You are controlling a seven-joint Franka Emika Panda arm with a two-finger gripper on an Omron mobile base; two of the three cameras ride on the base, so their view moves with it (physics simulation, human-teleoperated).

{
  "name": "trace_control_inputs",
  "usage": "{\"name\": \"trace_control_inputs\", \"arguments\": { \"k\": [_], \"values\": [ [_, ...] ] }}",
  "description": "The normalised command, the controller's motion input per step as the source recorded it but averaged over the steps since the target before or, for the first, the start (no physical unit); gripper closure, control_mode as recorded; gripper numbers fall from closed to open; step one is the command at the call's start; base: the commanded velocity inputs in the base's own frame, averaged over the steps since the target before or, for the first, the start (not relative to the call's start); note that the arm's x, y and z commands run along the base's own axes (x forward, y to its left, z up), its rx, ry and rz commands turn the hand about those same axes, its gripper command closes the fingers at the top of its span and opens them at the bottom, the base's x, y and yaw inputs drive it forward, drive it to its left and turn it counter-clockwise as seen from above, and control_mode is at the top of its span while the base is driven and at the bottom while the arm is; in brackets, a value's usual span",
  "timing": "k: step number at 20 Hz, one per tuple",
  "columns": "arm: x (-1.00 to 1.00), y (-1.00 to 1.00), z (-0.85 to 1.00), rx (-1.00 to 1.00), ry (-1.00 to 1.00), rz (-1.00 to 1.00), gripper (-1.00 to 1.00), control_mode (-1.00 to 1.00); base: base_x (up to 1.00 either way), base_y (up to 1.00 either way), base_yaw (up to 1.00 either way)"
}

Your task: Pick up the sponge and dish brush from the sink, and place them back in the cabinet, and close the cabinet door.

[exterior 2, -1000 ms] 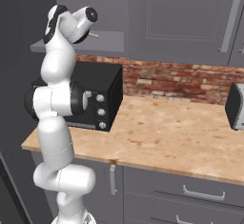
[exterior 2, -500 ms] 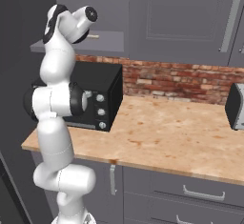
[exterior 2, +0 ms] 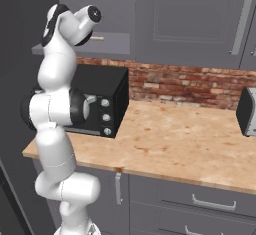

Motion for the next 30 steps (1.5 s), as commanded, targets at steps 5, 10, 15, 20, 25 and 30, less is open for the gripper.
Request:
{"name": "trace_control_inputs", "arguments": {
  "k": [5,10,15,20,25,30],
  "values": [
    [-0.32,-0.08,0.03,0.05,0.00,-0.05,-1.00,-1.00,0.00,0.00,0.00],
    [-0.36,-0.08,0.06,0.08,0.00,-0.05,-1.00,-1.00,0.00,0.00,0.00],
    [-0.38,-0.06,0.11,0.08,0.00,-0.05,-1.00,-1.00,0.00,0.00,0.00],
    [-0.38,-0.03,0.18,0.04,-0.01,-0.03,-1.00,-1.00,0.00,0.00,0.00],
    [-0.41,-0.04,0.20,0.01,-0.02,-0.02,-1.00,-1.00,0.00,0.00,0.00],
    [-0.44,-0.08,0.17,0.03,0.00,-0.04,-1.00,-1.00,0.00,0.00,0.00]
  ]
}}
